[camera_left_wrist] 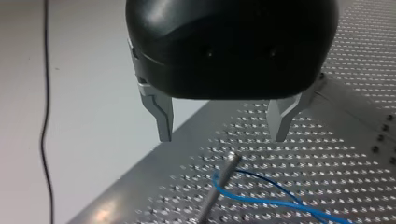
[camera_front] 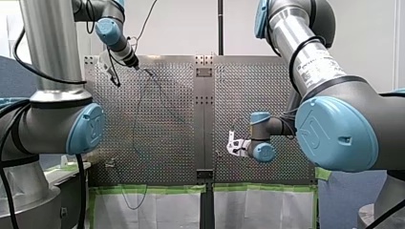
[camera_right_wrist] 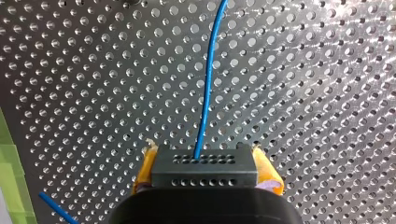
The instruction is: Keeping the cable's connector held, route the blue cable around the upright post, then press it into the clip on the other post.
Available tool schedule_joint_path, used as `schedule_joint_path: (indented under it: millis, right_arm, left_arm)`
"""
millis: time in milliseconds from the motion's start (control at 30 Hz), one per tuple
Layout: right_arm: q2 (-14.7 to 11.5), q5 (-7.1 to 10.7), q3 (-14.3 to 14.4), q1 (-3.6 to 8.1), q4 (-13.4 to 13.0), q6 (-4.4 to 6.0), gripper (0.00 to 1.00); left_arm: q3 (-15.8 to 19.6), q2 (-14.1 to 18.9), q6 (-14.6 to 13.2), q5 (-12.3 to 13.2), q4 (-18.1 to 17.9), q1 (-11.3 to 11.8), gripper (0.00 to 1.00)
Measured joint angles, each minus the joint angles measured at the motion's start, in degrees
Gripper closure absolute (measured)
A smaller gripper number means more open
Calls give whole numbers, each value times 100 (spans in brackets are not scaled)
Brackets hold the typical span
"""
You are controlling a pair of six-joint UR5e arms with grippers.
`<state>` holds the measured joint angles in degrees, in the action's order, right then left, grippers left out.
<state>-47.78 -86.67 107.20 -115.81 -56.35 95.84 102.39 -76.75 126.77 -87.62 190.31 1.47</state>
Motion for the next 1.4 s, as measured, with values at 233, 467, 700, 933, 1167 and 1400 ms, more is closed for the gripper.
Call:
schedule_joint_path:
  millis: [233, 467, 700, 933, 1167, 1400]
  right_arm:
    - [0, 7, -1, 0, 0, 4, 100]
    - [0, 9, 0, -5, 4, 6, 100]
    - [0, 9, 0, -6, 15, 6, 100]
    - [0, 58, 0, -2, -4, 6, 100]
    - [0, 72, 0, 1, -13, 6, 100]
    - [0, 86, 0, 1, -17, 6, 100]
  left_arm:
    - [-284, -140, -349, 74, 348, 30, 0]
    - [-679, -148, -744, 81, 746, 34, 0]
    - [-990, -175, -1056, 114, 1055, 11, 0]
    - [-1161, -317, -1410, 135, 1406, 11, 0]
    - [-1168, -425, -1717, -29, 1522, 2, 0]
    - [-1169, -512, -2074, -350, 1561, -5, 0]
